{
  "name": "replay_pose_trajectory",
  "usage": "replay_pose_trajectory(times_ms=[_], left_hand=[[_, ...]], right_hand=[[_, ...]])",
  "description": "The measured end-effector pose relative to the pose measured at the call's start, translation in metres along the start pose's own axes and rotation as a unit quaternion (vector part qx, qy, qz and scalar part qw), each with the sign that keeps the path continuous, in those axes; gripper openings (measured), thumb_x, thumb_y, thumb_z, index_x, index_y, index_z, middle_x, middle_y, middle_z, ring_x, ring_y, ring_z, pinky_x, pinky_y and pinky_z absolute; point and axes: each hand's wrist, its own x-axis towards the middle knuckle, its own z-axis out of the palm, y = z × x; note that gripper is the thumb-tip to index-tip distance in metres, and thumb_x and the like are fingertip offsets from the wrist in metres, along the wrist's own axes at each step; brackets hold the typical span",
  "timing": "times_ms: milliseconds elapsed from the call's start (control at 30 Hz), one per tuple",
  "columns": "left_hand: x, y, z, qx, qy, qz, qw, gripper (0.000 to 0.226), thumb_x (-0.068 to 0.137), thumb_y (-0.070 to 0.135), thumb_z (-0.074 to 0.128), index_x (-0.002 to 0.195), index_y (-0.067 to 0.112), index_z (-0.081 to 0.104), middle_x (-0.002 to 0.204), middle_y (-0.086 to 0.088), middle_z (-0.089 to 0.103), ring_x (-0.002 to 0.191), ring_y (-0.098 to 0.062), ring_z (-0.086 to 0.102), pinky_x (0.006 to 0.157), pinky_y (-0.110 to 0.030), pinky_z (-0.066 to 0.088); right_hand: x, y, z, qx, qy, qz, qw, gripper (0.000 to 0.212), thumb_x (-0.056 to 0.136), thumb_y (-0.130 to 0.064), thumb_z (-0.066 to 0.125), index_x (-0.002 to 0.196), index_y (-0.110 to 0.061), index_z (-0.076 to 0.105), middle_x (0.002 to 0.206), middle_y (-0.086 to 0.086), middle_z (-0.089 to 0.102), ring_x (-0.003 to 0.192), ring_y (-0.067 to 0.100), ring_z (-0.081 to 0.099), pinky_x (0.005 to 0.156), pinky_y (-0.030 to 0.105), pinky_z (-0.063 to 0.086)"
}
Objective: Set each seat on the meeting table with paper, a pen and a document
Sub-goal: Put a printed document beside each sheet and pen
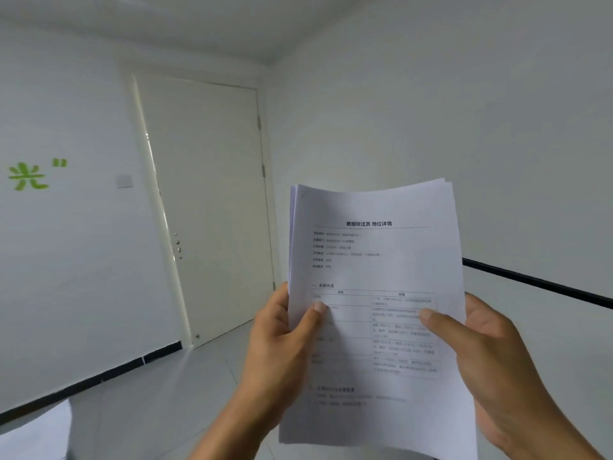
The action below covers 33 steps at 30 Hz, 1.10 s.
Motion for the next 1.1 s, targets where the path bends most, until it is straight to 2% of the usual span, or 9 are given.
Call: replay_pose_trajectory(times_ms=[300,400,600,767,900,1000,1100], left_hand=[[0.132,-0.069,-0.070,0.015,0.098,0.008,0.995,0.025,0.108,0.004,0.061,0.123,0.020,0.074,0.110,0.002,0.084,0.100,-0.021,0.082,0.079,-0.028,0.064],[0.186,-0.083,-0.096,-0.004,0.104,0.005,0.995,0.027,0.108,0.005,0.061,0.124,0.022,0.073,0.110,0.004,0.085,0.100,-0.018,0.082,0.078,-0.025,0.064],[0.302,-0.093,-0.156,0.024,0.114,0.031,0.993,0.027,0.106,0.003,0.062,0.124,0.020,0.074,0.110,0.002,0.085,0.100,-0.020,0.082,0.080,-0.028,0.065],[0.377,-0.108,-0.205,0.057,0.146,0.033,0.987,0.026,0.105,0.002,0.064,0.121,0.019,0.076,0.106,0.003,0.085,0.096,-0.018,0.082,0.074,-0.022,0.062],[0.436,-0.132,-0.244,0.086,0.188,0.039,0.978,0.024,0.105,0.004,0.065,0.119,0.019,0.076,0.105,0.001,0.085,0.096,-0.021,0.082,0.077,-0.027,0.064],[0.480,-0.153,-0.270,0.100,0.219,0.025,0.970,0.024,0.106,0.007,0.064,0.122,0.021,0.076,0.110,0.000,0.084,0.101,-0.024,0.082,0.087,-0.043,0.064],[0.530,-0.175,-0.296,0.120,0.250,0.023,0.961,0.024,0.106,0.007,0.064,0.122,0.021,0.076,0.110,-0.001,0.084,0.101,-0.026,0.082,0.092,-0.050,0.064]], right_hand=[[0.150,0.060,0.112,-0.021,-0.065,0.010,0.998,0.021,0.103,-0.004,0.061,0.110,-0.015,0.078,0.104,0.003,0.084,0.093,0.024,0.081,0.083,0.045,0.060],[0.201,0.069,0.155,-0.033,-0.072,0.002,0.997,0.021,0.104,-0.005,0.062,0.108,-0.018,0.078,0.104,0.002,0.084,0.094,0.025,0.081,0.088,0.049,0.060],[0.301,0.080,0.244,-0.028,-0.092,-0.009,0.995,0.022,0.104,-0.005,0.062,0.110,-0.019,0.077,0.102,0.000,0.084,0.091,0.023,0.082,0.082,0.046,0.061],[0.381,0.100,0.313,-0.035,-0.127,-0.004,0.991,0.019,0.103,-0.009,0.064,0.109,-0.021,0.077,0.100,-0.002,0.084,0.089,0.023,0.081,0.085,0.051,0.063],[0.446,0.128,0.371,-0.012,-0.171,0.000,0.985,0.020,0.104,-0.009,0.063,0.111,-0.022,0.076,0.102,-0.003,0.084,0.092,0.022,0.081,0.085,0.049,0.063],[0.496,0.154,0.414,0.011,-0.202,0.008,0.979,0.019,0.105,-0.009,0.062,0.111,-0.021,0.076,0.103,-0.003,0.084,0.091,0.020,0.081,0.086,0.049,0.063],[0.554,0.181,0.462,0.032,-0.251,0.012,0.968,0.018,0.105,-0.011,0.061,0.111,-0.020,0.076,0.104,-0.003,0.083,0.093,0.021,0.081,0.089,0.052,0.063]])
